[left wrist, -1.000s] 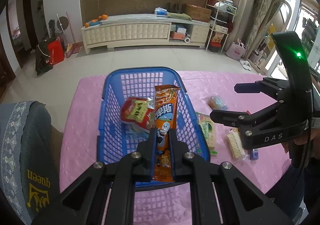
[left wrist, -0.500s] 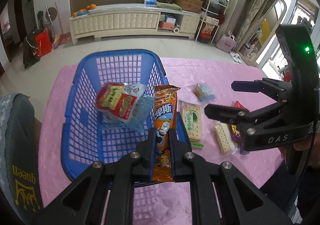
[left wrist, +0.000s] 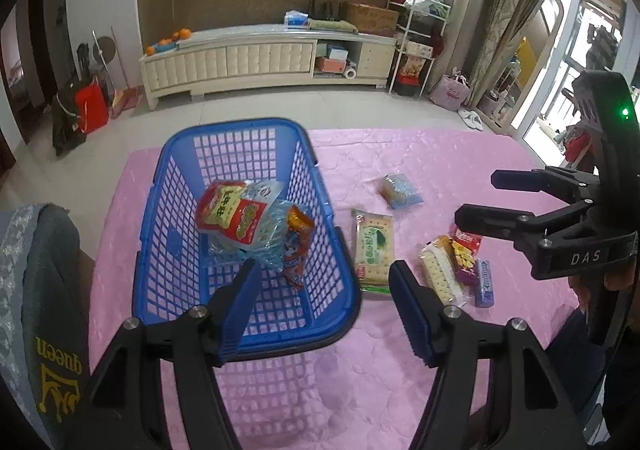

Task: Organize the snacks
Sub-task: 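Move both open tools away from the basket toward the snack pile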

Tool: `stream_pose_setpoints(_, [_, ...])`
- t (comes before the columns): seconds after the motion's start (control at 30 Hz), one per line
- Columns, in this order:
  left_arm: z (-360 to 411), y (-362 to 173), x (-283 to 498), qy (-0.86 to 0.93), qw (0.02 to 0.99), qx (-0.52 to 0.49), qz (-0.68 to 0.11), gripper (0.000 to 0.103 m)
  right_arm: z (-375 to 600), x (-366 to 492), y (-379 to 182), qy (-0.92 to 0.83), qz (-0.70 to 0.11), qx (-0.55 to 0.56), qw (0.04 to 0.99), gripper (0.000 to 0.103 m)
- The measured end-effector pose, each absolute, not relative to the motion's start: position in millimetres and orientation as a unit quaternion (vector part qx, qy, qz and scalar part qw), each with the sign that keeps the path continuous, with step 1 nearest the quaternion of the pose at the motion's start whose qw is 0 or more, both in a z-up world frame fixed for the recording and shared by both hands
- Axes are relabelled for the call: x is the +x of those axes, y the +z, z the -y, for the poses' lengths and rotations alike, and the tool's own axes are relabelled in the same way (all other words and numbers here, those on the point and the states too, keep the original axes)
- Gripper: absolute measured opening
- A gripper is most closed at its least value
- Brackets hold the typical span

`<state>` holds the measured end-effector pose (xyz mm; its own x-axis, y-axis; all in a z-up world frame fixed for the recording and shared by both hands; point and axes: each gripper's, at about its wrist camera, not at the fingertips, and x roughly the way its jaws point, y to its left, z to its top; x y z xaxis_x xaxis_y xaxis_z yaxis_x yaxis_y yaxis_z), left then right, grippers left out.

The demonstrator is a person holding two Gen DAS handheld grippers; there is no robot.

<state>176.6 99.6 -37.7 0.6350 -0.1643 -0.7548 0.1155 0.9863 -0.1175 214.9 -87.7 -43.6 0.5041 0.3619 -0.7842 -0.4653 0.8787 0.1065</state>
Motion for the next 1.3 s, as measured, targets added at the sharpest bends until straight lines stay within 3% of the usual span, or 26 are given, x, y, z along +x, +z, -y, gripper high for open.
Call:
stream_pose_setpoints(0.43, [-31.8, -14.3, 156.7, -0.114, 0.912, -0.009, -0.394, 0.079, 154.6, 176.0, -22.5, 0.202, -0.418, -0.042, 0.885, 0.098])
stream_pose_setpoints(0.6, [-3.4, -21.0, 158.5, -0.126, 0.908, -0.004, -0.400, 0.079, 182.0, 167.3, -33.6, 0.189, -0.428, -0.031, 0.883, 0.098])
stream_pose_setpoints(1.3, [80.9, -134.9, 192.5, -0.140, 0.858, 0.014, -0.494, 0.079, 254.1, 169.5, -127.8, 0.148, -0.464, -0.019, 0.873, 0.098])
